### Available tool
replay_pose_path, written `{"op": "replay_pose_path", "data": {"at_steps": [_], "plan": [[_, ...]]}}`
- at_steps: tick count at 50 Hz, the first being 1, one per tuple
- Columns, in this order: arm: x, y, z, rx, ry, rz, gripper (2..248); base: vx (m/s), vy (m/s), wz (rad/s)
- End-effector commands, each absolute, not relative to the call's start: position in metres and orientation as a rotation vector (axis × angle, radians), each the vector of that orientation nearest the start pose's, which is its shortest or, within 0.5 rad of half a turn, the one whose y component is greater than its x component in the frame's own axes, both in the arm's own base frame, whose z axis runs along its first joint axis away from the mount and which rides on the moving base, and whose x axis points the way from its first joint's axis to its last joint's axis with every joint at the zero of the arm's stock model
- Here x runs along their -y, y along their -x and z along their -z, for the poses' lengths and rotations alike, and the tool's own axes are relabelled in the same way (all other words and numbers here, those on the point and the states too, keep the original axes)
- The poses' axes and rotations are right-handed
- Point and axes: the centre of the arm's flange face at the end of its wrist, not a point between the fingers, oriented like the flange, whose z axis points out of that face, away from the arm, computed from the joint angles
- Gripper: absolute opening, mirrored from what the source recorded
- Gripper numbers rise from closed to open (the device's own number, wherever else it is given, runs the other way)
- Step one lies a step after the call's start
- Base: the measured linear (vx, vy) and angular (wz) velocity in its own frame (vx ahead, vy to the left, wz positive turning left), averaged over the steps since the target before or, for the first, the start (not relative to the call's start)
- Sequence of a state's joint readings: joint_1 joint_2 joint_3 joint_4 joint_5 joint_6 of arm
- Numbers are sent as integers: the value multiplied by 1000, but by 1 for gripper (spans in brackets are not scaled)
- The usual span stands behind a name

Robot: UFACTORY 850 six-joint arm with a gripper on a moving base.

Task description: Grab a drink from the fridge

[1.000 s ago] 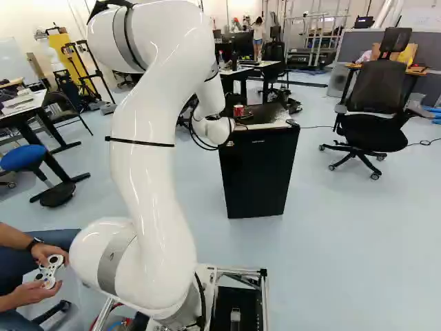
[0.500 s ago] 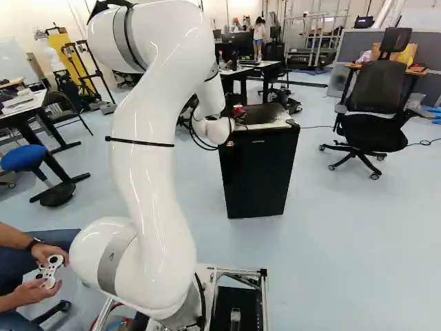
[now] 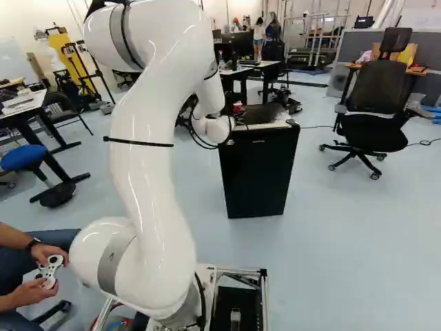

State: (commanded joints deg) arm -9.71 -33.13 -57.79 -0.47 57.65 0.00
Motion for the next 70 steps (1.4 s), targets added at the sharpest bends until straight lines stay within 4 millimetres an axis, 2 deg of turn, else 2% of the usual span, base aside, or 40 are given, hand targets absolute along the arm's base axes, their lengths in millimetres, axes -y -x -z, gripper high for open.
{"op": "replay_pose_path", "data": {"at_steps": [27,50,70], "plan": [[103,-607,-385,-190,2392,2197,97,0,0,0],[102,-604,-386,-188,2394,2194,97,0,0,0],[93,-588,-391,-179,2404,2173,97,0,0,0]]}}
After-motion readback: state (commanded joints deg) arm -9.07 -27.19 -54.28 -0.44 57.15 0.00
